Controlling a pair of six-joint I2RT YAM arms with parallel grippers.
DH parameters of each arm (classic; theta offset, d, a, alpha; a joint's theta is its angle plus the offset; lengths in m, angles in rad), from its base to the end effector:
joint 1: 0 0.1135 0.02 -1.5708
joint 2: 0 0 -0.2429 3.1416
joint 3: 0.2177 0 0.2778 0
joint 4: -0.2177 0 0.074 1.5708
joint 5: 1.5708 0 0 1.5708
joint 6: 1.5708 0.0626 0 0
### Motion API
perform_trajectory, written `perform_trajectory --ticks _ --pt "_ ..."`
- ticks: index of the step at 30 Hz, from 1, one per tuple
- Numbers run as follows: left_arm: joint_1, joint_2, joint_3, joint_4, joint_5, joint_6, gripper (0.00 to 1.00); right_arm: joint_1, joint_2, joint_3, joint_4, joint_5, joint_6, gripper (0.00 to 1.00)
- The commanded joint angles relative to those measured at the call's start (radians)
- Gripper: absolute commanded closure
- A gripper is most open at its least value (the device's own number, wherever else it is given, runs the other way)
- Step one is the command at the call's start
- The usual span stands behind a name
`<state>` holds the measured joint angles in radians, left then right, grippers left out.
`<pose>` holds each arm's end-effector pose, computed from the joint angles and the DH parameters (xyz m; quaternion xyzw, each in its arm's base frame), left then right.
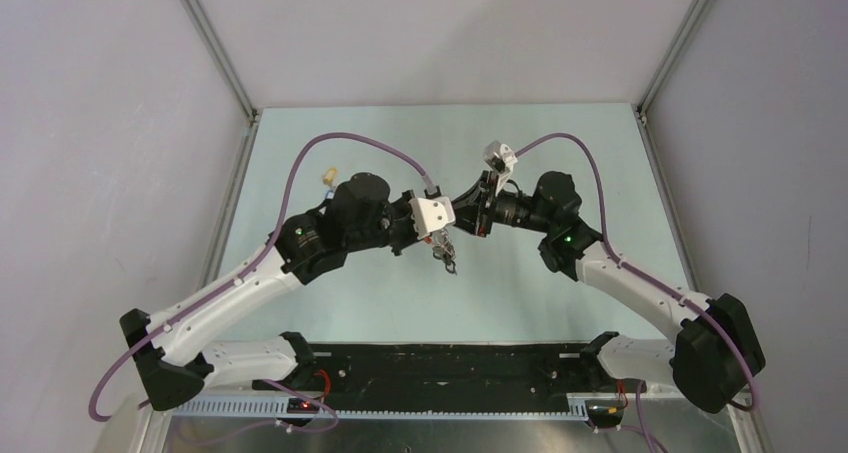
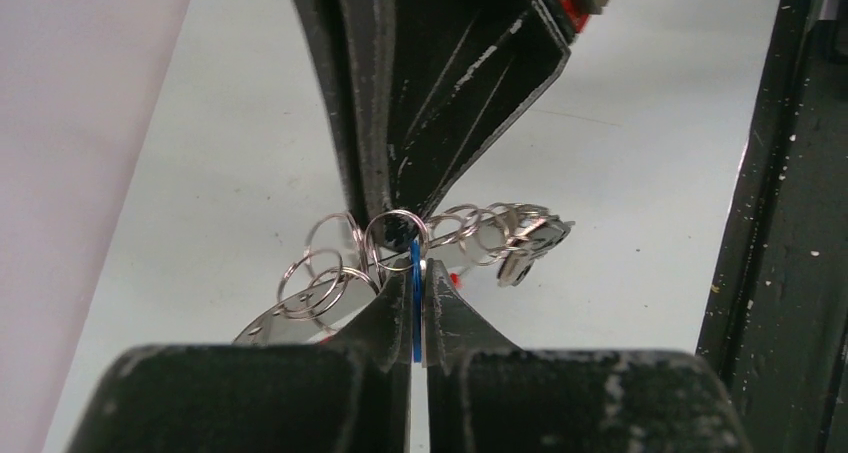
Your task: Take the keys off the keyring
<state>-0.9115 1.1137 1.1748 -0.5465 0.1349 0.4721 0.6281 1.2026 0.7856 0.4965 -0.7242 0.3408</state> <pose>0.1772 -0.2424 0.3444 0.5718 0.6357 -0.1686 0.4903 0.2389 0.2248 0.2947 -0.3484 0.5907 0.5326 0.4960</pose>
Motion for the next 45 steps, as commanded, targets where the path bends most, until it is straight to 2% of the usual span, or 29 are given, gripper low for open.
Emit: perform_trajectory --ticks 1,3,7,13,18,26,32,45 --pt "-0.026 -0.026 0.0 0.025 0.042 0.021 1.0 -0.006 -0.025 0.073 0.057 -0.053 -0.05 0.75" --pt "-0.013 -0.035 0.001 0.025 0.037 0.018 1.0 -0.006 -0.051 0.065 0.019 -0.074 -0.121 0.7" --pt "0.009 -0.045 0.004 0.025 0.054 0.013 1.0 -0.008 -0.105 0.034 -0.034 -0.088 -0.225 0.66" --pt "0.013 -0.046 0.001 0.026 0.06 0.019 1.0 -0.03 -0.165 -0.002 -0.046 -0.087 -0.271 0.65" --pt "0.011 -0.046 -0.002 0.026 0.075 0.027 1.0 -0.04 -0.201 -0.019 -0.072 -0.114 -0.325 0.57" --pt "0.011 -0.062 -0.034 0.026 0.24 0.076 1.0 -0.034 -0.26 -0.131 0.057 -0.12 -0.453 0.59" --pt "0.009 -0.065 -0.043 0.026 0.263 0.088 1.0 -0.017 -0.264 -0.14 0.048 -0.144 -0.496 0.61" --pt "0.009 -0.106 -0.049 0.027 0.272 0.113 1.0 0.008 -0.154 -0.083 -0.013 -0.256 -0.497 0.67"
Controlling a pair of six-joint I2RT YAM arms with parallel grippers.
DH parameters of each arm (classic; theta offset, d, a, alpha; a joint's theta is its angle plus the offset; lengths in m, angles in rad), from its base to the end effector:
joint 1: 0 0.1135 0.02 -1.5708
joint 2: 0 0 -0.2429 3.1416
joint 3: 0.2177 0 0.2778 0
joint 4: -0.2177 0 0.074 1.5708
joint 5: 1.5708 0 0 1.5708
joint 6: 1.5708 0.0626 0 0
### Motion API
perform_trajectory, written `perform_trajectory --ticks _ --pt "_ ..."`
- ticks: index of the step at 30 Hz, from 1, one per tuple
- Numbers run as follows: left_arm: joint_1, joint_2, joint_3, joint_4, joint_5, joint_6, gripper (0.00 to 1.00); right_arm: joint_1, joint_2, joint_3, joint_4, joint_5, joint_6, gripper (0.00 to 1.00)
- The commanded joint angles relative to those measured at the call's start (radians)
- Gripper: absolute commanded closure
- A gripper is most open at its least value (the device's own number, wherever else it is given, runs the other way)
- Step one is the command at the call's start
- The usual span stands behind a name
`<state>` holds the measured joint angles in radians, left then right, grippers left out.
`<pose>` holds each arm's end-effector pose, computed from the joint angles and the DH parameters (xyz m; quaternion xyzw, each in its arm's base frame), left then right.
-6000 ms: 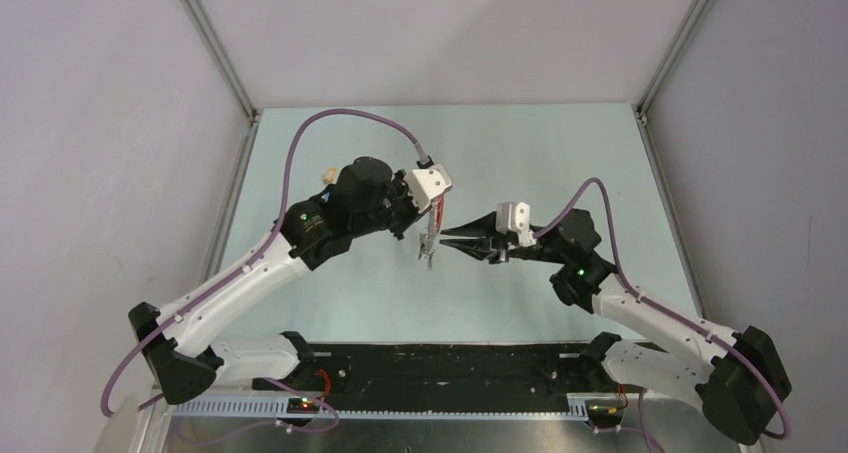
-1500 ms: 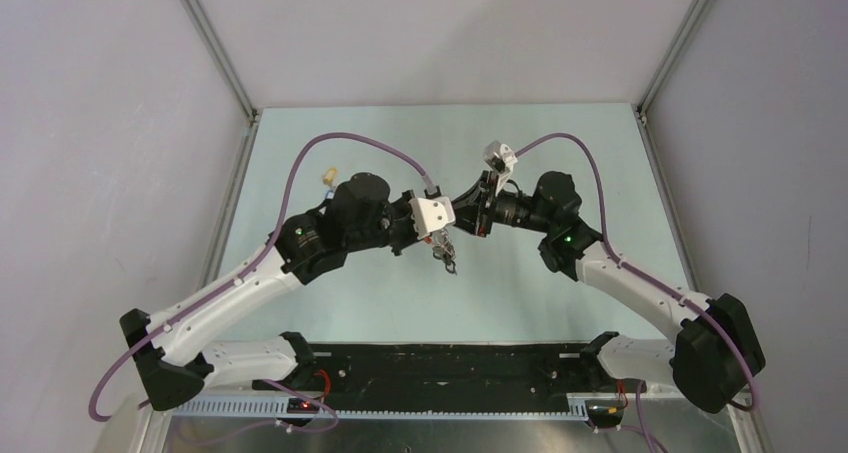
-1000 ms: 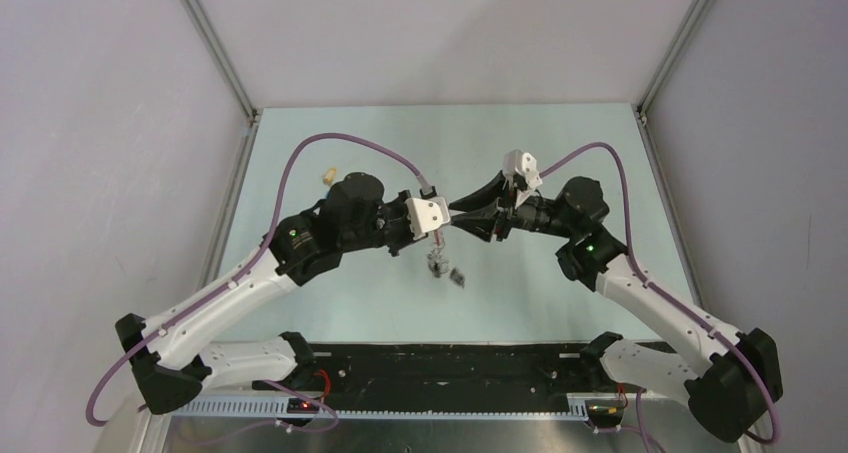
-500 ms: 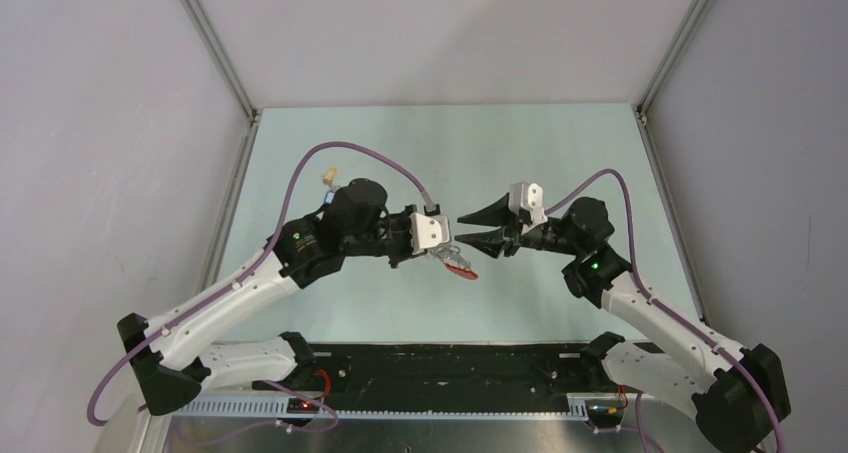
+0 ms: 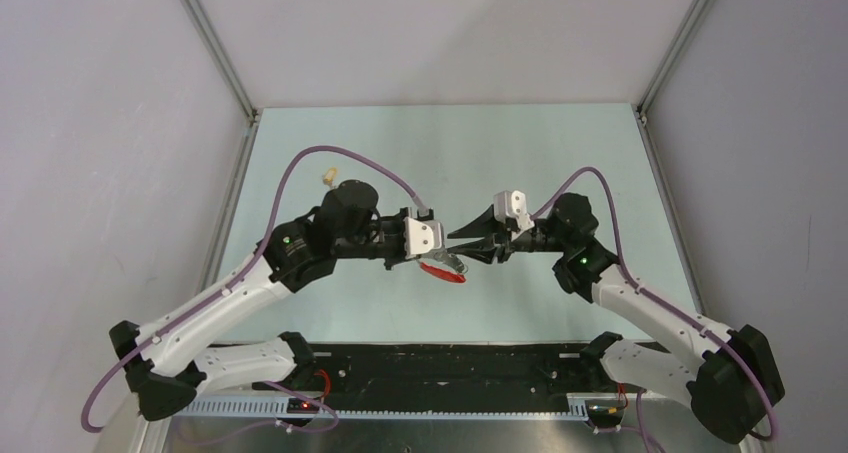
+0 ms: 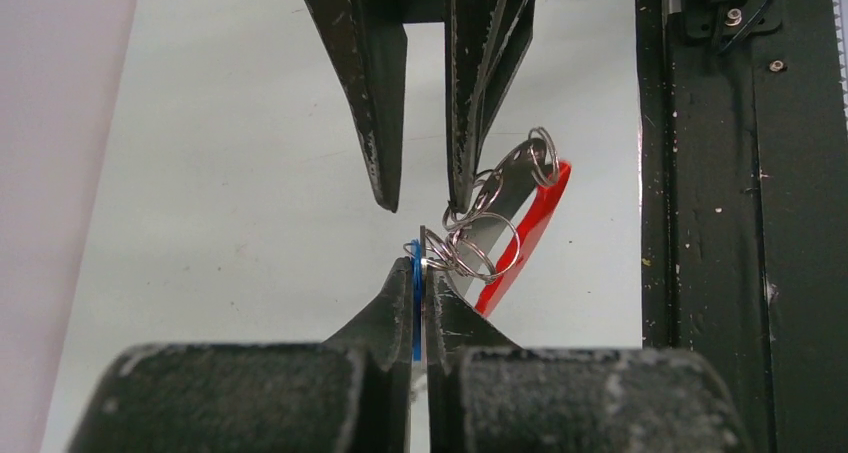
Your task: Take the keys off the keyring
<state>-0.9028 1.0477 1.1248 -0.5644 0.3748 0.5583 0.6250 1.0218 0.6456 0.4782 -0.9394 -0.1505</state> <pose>0.1563 -0.2351 0.3427 0.6333 0.5629 -0.2441 0.4718 0.1958 0.2036 0.2882 -0.5369 0.4262 0.4504 0.5720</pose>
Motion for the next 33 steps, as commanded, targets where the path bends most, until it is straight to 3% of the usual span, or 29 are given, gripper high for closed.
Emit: perform_trajectory --ticks 1,22,33 --pt "0.001 -0.04 -0.001 0.045 0.032 0.027 1.0 0.012 0.033 0.062 0.007 -0.043 0.004 0.67" --pt "-0.001 -0.073 -0.016 0.062 0.018 0.041 1.0 0.054 0.116 0.107 0.05 -0.109 0.063 0.74" --pt "-0.004 -0.055 -0.014 0.064 0.019 0.024 1.0 0.043 0.045 0.086 0.068 0.012 0.056 0.64"
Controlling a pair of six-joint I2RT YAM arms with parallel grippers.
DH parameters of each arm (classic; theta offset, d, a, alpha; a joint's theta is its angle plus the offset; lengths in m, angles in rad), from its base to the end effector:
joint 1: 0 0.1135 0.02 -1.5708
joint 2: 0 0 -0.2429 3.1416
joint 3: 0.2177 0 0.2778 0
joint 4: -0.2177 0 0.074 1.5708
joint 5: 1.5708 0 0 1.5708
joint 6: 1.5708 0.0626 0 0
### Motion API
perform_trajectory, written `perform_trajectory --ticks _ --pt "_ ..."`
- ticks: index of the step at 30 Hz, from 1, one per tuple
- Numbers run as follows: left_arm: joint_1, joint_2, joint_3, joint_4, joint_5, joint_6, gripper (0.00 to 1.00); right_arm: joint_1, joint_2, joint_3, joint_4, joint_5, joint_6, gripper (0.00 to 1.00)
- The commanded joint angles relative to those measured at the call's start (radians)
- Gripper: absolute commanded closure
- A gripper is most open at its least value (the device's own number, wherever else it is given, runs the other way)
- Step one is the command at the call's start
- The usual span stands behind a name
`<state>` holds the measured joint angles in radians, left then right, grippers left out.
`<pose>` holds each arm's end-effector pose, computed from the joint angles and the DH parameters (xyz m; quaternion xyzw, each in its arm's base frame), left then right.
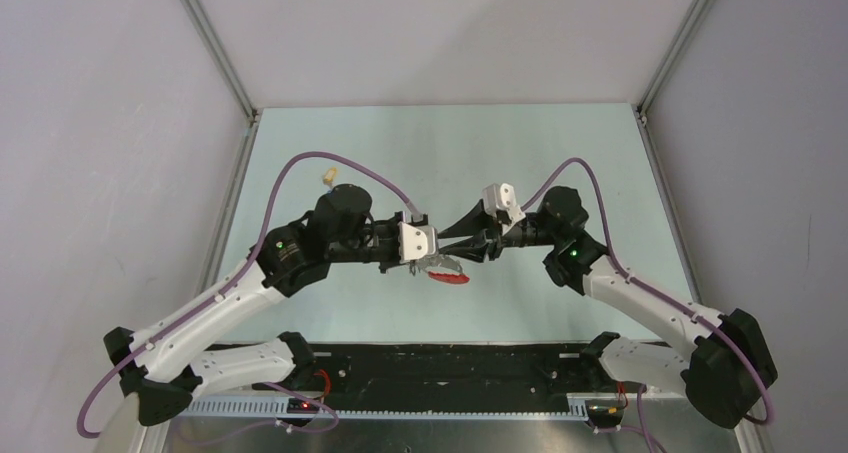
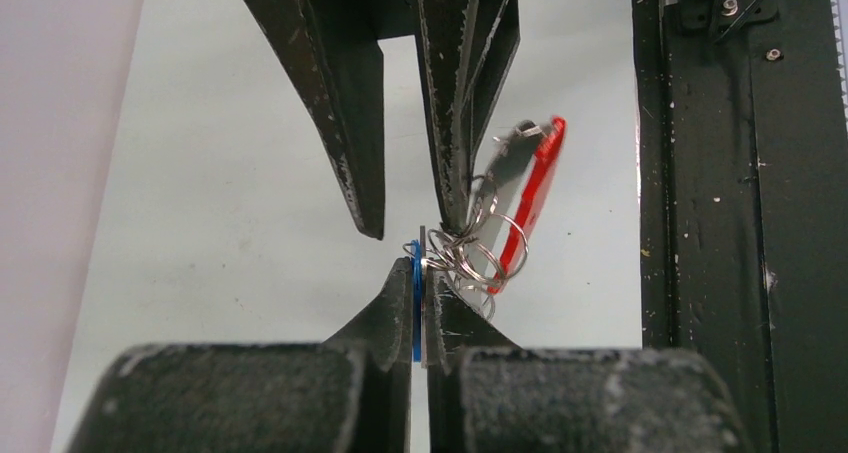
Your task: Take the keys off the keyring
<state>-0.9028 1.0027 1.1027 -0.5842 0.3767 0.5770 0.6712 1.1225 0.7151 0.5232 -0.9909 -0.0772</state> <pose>0.1493 -0.2264 0.3435 0.6384 0.5557 -0.2405 0.4751 0.1985 0.2245 0.2925 -0.5443 0.4148 0.4946 0.5357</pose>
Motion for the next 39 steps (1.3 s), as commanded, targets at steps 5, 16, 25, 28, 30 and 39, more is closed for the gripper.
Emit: perform_trajectory --ticks 5,16,25,28,30,39 --pt "-0.006 -0.007 0.006 0.084 0.009 0.007 1.0 -0.019 -0.097 0.01 -0.018 0.059 -0.044 0.64" --pt "-0.007 -0.008 0.003 0.085 0.022 0.011 1.0 -0.031 -0.147 0.001 -0.033 0.105 -0.086 0.63" --pt "-0.007 -0.018 -0.003 0.085 0.045 0.02 1.0 -0.048 -0.054 0.019 0.125 0.117 -0.031 0.65" --pt "-0.008 -0.018 -0.004 0.084 0.044 0.022 1.0 -0.044 -0.012 0.035 0.141 0.097 -0.015 0.66" --pt "-0.007 -0.02 -0.005 0.085 0.04 0.025 1.0 -0.038 0.02 0.046 0.129 0.083 -0.018 0.67" --pt "-0.001 -0.018 -0.003 0.084 -0.056 0.026 1.0 -0.021 0.07 0.065 -0.025 -0.043 -0.077 0.68"
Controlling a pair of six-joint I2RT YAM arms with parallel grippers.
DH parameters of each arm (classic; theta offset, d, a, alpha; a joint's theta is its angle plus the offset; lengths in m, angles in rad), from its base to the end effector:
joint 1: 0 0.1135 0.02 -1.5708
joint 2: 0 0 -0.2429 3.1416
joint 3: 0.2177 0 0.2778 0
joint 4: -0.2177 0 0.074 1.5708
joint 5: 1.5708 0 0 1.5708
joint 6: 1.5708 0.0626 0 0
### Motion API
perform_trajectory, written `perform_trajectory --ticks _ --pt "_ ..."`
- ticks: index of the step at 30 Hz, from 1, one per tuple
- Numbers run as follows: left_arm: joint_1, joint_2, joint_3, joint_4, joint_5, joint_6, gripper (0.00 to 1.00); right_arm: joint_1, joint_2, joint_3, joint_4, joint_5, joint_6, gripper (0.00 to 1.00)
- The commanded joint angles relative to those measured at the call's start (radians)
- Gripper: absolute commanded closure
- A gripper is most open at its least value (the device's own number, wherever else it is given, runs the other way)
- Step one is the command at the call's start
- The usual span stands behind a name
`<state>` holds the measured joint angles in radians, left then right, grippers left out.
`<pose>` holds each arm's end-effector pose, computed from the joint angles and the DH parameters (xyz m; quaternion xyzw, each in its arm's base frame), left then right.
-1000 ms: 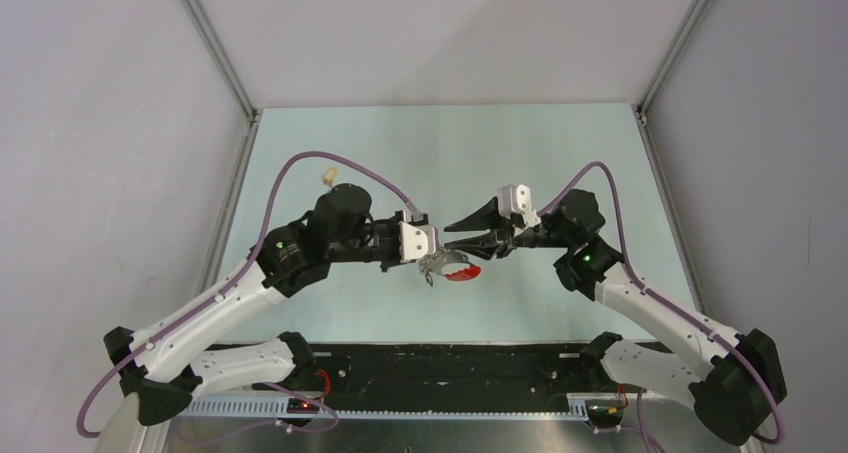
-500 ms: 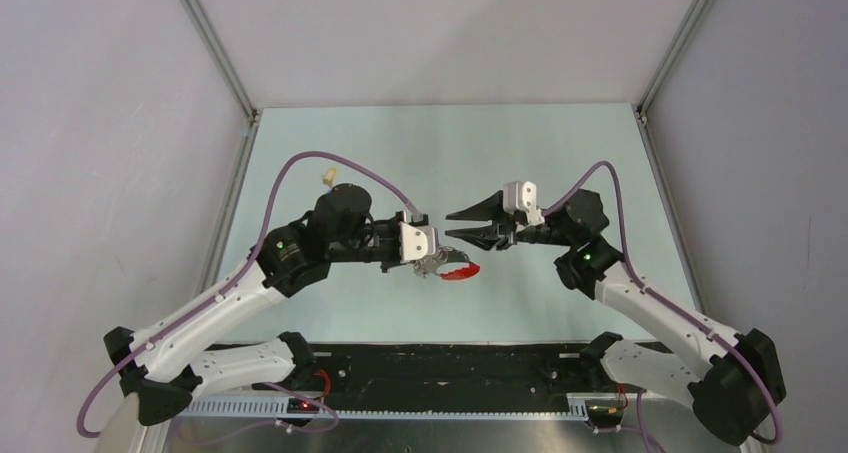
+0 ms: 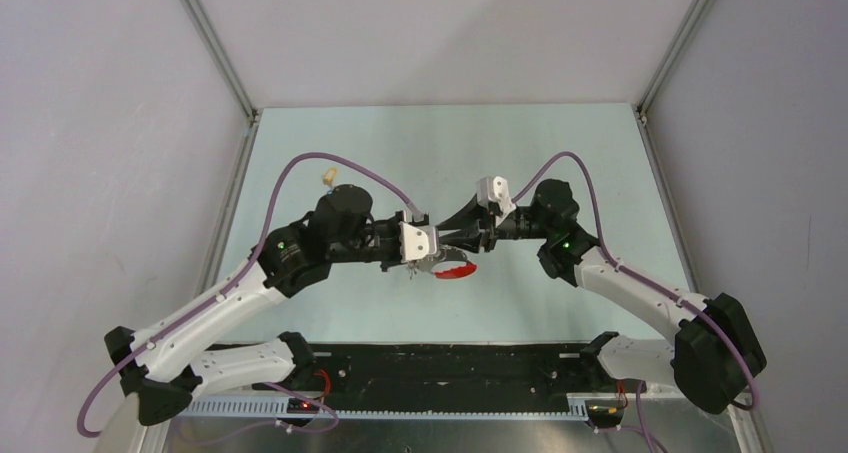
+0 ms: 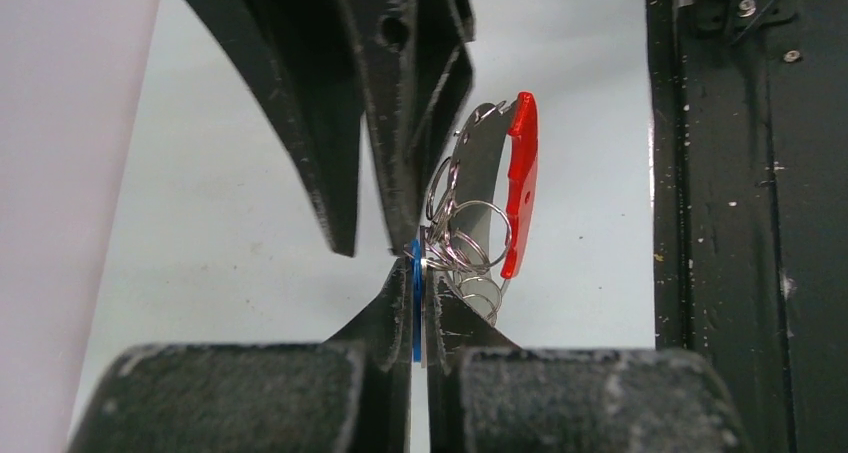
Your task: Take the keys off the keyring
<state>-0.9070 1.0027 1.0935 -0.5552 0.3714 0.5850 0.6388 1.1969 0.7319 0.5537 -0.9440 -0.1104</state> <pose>0.1499 -0.2285 0.3433 0.6388 0.5483 -0.2378 0.4845 0.2194 0.2261 0.2814 -0.5322 0.4368 0.4679 0.5541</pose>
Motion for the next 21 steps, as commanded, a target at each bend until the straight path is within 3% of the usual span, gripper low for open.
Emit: perform_trajectory --ticks 1,12,21 --pt "0.007 -0.017 0.006 0.057 -0.065 0.016 1.0 0.015 -0.004 0.048 -0.074 -0.107 -0.051 0.68" --pt "0.042 -0.017 0.006 0.074 -0.098 0.004 1.0 0.024 -0.004 0.048 -0.023 -0.159 -0.016 0.69" --pt "0.043 -0.01 0.005 0.074 -0.066 0.0 1.0 0.026 -0.011 0.048 0.035 -0.102 0.051 0.69"
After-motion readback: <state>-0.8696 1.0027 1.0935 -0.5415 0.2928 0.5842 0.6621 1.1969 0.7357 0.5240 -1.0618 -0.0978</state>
